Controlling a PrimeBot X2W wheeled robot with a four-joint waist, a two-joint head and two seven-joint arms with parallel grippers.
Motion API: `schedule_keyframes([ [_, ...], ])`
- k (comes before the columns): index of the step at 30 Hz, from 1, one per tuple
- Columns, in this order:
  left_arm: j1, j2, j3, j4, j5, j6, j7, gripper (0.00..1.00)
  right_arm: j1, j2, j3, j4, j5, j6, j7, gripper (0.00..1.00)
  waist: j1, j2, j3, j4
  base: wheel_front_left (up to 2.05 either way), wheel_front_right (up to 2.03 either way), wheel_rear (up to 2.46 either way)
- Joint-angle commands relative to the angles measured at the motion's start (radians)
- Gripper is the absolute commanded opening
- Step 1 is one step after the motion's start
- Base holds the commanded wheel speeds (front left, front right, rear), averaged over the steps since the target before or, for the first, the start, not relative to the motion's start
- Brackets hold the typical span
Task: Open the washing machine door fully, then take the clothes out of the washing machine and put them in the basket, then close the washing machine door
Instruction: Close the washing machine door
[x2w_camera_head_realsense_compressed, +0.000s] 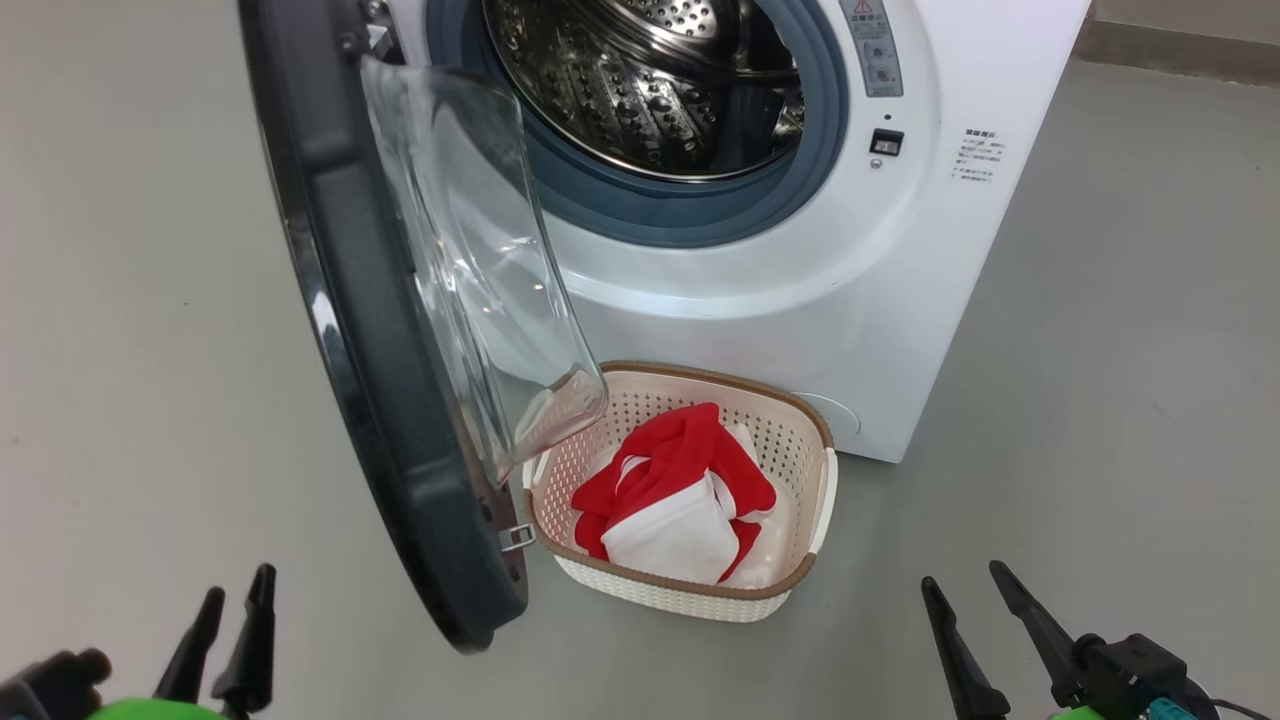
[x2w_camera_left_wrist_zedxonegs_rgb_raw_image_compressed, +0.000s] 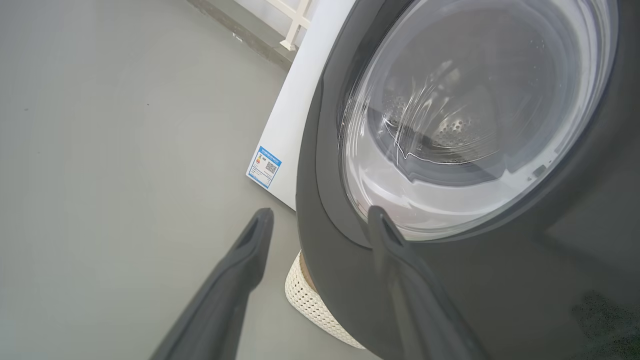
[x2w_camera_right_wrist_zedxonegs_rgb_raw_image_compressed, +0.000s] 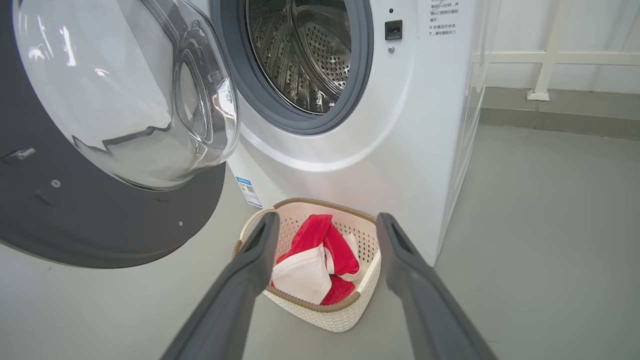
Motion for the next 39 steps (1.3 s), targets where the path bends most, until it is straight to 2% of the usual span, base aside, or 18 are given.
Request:
schedule_keyframes([
  [1, 0.015, -0.003, 0.087, -0.03, 0.078, -0.006, -0.012, 1.0, -0.035, -0.013, 0.015, -0.024, -0.002, 0.006, -0.006, 1.0, 0.0, -0.0001, 0.0, -0.002, 0.0, 0.0, 0.0],
  [16, 0.1, -0.204, 0.36, -0.214, 0.692, -0.006, -0.012, 1.0, -0.043, -0.017, 0.01, -0.029, -0.004, 0.006, -0.006, 1.0, 0.0, -0.0001, 0.006, -0.008, 0.0, 0.0, 0.0],
  [17, 0.1, -0.204, 0.36, -0.214, 0.692, -0.006, -0.012, 1.0, -0.043, -0.017, 0.01, -0.029, -0.004, 0.006, -0.006, 1.0, 0.0, -0.0001, 0.006, -0.008, 0.0, 0.0, 0.0],
  [19, 0.107, -0.245, 0.403, -0.253, 0.773, -0.006, -0.012, 1.0, -0.045, -0.019, 0.008, -0.029, -0.004, 0.006, -0.006, 1.0, 0.0, -0.0001, 0.007, -0.01, 0.0, 0.0, 0.0],
  [30, 0.142, -0.304, 0.464, -0.308, 0.888, -0.006, -0.012, 1.0, -0.036, -0.018, 0.004, -0.027, -0.002, 0.006, -0.006, 1.0, 0.0, -0.0001, -0.005, -0.019, 0.0, 0.0, 0.0],
  [39, 0.163, -0.324, 0.474, -0.309, 0.913, -0.006, -0.012, 1.0, -0.027, -0.014, 0.001, -0.029, -0.001, 0.006, -0.006, 1.0, 0.0, -0.0001, -0.014, -0.019, 0.0, 0.0, 0.0],
])
